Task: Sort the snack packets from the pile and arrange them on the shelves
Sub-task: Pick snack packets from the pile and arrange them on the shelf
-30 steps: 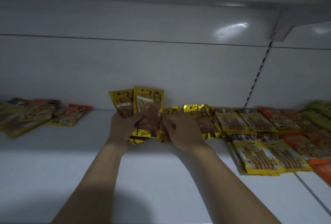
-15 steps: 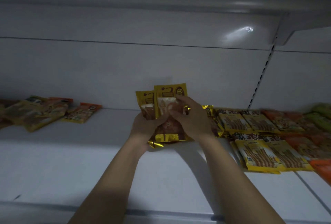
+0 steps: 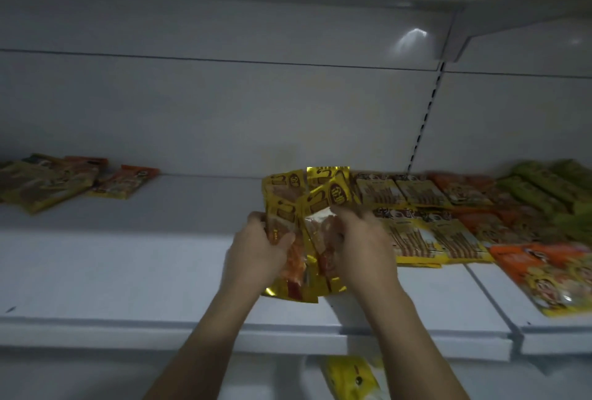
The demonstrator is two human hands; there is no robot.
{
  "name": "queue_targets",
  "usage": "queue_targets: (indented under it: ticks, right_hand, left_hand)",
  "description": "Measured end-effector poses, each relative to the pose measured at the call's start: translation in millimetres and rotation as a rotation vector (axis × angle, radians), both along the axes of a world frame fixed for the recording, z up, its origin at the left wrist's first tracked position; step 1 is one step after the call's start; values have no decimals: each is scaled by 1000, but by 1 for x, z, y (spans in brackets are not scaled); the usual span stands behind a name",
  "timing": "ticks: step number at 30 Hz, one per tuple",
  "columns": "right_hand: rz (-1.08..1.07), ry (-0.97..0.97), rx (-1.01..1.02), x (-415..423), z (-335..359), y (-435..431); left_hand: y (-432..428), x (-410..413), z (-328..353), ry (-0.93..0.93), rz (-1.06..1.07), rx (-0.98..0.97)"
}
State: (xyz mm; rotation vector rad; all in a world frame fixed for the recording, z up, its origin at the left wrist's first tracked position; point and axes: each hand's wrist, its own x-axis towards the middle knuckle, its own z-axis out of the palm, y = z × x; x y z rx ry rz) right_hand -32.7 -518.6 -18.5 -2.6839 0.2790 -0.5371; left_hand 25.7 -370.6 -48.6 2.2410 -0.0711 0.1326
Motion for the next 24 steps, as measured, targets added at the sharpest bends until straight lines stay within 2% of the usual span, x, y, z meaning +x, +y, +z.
queue_targets:
  ticks: [3,6,9,13,16,19,24]
  right_hand:
    - [-97,-141,-237,-4,-18,1]
    - [14,-207,-295,-15,-36,3]
    - [57,-65,-336,-17,-51,6]
    - [-26,31,-271,-19,-56,6]
    - [-84,9,-271,-22,-56,8]
    - [1,-49,-264,-24,-56,7]
    - [7,-46,-235,-23,-61,4]
  left_hand:
    - [0,-11,-8,-264,21,312]
    - [9,-25,-16,-438,-120,434]
    - [14,-30,-23,-375,-289,500]
    - [14,-28,-21,-319,-356,490]
    - [14,-31,-21,-321,-368,459]
    - [13,-35,-19,-342,-315,428]
    - [13,-37,-17,-334,-306,516]
